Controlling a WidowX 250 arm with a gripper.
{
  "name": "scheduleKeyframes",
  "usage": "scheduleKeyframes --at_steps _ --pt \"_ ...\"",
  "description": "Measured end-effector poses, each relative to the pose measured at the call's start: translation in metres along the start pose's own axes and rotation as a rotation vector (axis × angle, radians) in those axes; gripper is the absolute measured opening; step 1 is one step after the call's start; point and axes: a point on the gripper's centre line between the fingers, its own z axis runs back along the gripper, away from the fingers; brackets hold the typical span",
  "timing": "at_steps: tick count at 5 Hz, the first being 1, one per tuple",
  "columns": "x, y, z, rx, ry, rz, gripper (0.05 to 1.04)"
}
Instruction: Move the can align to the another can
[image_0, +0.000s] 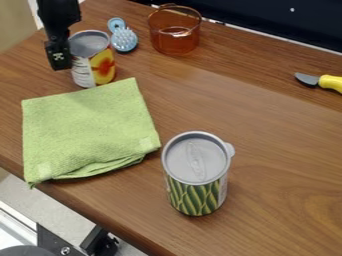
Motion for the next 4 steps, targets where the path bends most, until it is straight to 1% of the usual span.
scheduleKeyframes --at_steps 1,2,4 --pt "0.005 -0.002 -0.002 -0.010 -0.001 -0.002 0.997" --pt "0.014 -0.001 -0.002 0.006 -0.003 0.001 0.997" --pt "0.033 0.005 -0.003 -0.003 -0.017 0.002 0.997"
